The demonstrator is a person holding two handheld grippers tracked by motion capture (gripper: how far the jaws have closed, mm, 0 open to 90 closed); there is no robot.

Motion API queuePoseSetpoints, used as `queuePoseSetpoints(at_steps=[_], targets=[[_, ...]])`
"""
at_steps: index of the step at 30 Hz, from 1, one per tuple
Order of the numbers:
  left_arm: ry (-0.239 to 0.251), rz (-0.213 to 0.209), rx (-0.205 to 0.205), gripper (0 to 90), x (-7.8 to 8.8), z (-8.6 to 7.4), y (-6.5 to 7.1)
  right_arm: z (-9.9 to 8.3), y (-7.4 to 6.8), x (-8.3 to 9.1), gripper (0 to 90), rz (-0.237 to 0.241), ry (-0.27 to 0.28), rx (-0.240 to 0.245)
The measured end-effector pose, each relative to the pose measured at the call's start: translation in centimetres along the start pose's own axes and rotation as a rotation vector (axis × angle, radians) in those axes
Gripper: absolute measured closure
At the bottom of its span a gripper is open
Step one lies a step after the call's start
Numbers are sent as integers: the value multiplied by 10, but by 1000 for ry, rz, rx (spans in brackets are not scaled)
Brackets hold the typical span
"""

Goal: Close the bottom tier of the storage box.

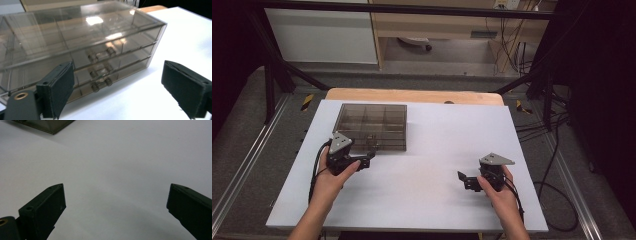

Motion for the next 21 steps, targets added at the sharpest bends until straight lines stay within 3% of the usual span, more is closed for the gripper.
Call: queuePoseSetpoints(at_steps=[6,16,21], targets=[[-1,6,8,107,20,2,-6,2,0,2,21,5,11,-9],[-15,44,59,101,49,-20,-23,3,0,4,21,10,20,-9],[-24,52,65,100,59,-25,-27,3,2,6,25,3,25,-10]])
Point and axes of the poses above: each handheld gripper's, and its own axes: x roughly backward along the jaws, z roughly out of its top, y roughly to its right, the point moved 8 cm from there along -x, roughly forward along the jaws, and after that the axes turned 15 degrees about -x, right-handed, at the moved point
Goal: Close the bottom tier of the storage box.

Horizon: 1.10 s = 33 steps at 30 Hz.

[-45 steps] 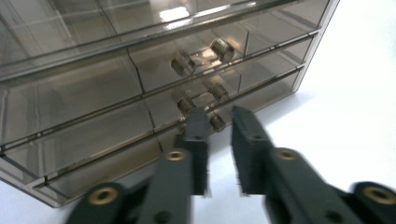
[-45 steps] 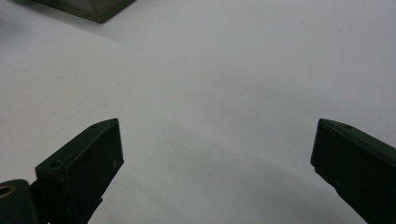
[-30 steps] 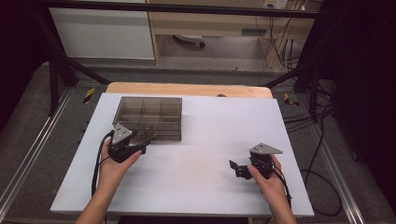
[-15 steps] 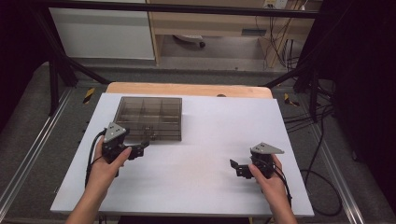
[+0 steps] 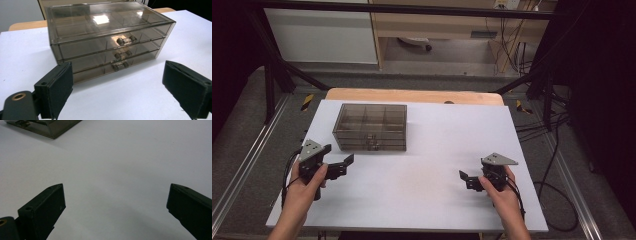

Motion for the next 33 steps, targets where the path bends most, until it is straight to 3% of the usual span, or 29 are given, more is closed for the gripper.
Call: queuePoseSetpoints(at_steps=[8,14,24,33], targets=[[1,-9,7,79,14,-12,1,5,10,9,35,-14,34,-22],[-8,17,44,79,11,-30,-10,8,18,14,35,-30,65,-28],[-28,24,63,80,11,-49,-23,9,21,15,34,-41,74,-17],[-62,-10,45,80,7,-58,-14,7,24,13,35,-50,67,-4]])
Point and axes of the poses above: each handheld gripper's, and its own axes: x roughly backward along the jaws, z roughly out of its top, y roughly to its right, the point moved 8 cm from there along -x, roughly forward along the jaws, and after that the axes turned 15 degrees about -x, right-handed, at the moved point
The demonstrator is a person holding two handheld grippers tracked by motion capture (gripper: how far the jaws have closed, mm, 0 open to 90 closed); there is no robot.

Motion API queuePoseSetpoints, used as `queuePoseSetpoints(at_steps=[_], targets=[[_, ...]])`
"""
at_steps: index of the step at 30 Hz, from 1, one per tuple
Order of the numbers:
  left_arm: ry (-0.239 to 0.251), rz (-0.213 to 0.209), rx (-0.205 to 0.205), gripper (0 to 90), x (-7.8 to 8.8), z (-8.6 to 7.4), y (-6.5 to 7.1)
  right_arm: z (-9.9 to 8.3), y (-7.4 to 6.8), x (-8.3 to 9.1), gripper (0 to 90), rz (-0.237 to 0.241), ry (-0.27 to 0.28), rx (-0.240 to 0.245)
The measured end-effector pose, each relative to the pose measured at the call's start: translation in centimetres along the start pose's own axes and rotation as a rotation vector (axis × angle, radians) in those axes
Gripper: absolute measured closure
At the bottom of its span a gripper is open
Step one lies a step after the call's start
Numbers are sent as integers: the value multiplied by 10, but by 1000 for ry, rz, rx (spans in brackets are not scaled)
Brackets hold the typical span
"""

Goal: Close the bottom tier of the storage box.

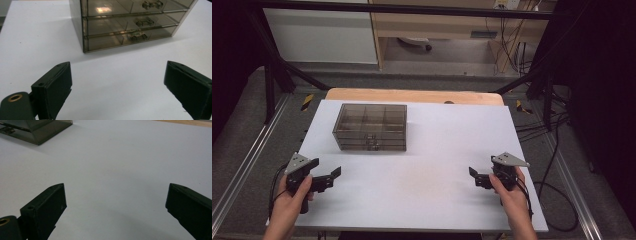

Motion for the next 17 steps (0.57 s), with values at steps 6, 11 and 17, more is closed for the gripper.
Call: queuePoseSetpoints(at_steps=[6,11,17], targets=[[-37,-39,-55,80,-9,-1,20,-4,-3,-3,34,3,-16,13],[-65,-56,-104,80,-18,0,39,-6,-8,-8,35,8,-8,19],[-27,-28,-126,80,-23,10,46,1,-16,-8,35,30,83,33]])
Point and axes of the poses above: each handheld gripper's, and its own axes: x roughly backward along the jaws, z roughly out of its top, y roughly to its right, the point moved 8 cm from there along -x, roughly forward along the jaws, and after that the axes turned 15 degrees about -x, right-handed, at the moved point
